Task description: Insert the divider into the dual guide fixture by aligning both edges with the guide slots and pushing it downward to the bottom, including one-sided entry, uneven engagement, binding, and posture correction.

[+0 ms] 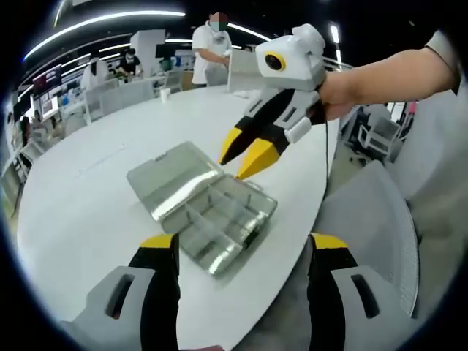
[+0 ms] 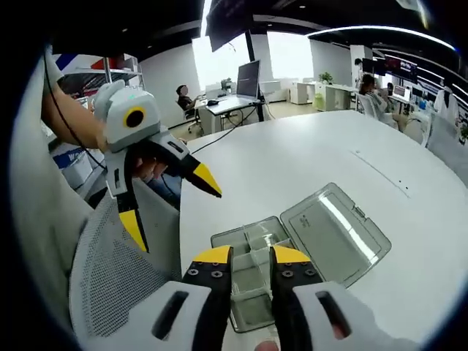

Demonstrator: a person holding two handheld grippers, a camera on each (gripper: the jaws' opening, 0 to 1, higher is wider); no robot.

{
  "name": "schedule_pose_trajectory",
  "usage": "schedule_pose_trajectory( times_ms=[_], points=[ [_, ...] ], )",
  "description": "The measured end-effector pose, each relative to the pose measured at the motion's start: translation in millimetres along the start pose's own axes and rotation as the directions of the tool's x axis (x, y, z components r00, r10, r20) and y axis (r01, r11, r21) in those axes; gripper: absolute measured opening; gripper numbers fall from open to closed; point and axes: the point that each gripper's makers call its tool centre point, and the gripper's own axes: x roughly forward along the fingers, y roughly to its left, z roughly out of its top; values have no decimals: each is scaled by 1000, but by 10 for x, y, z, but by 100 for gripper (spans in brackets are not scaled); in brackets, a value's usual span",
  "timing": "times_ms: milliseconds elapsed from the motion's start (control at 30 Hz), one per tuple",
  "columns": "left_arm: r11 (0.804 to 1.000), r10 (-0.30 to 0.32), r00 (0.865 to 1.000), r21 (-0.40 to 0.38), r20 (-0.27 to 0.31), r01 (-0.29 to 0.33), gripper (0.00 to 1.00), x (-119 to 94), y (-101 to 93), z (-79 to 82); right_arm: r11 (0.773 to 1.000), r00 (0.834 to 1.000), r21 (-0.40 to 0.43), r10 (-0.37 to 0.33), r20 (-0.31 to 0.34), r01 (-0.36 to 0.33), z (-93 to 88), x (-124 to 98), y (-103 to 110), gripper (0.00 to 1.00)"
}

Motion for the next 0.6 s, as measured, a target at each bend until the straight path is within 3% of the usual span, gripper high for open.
schedule_pose_trajectory(
  times_ms=[200,600],
  points=[
    [999,-23,999,32,-22,24,70,66,-80,70,999,998,34,-9,69,7,-57,-197,11,23],
    [989,-82,995,118,-60,89,68,289,-273,298,994,993,94,-59,103,50,-421,-448,30,31]
  ],
)
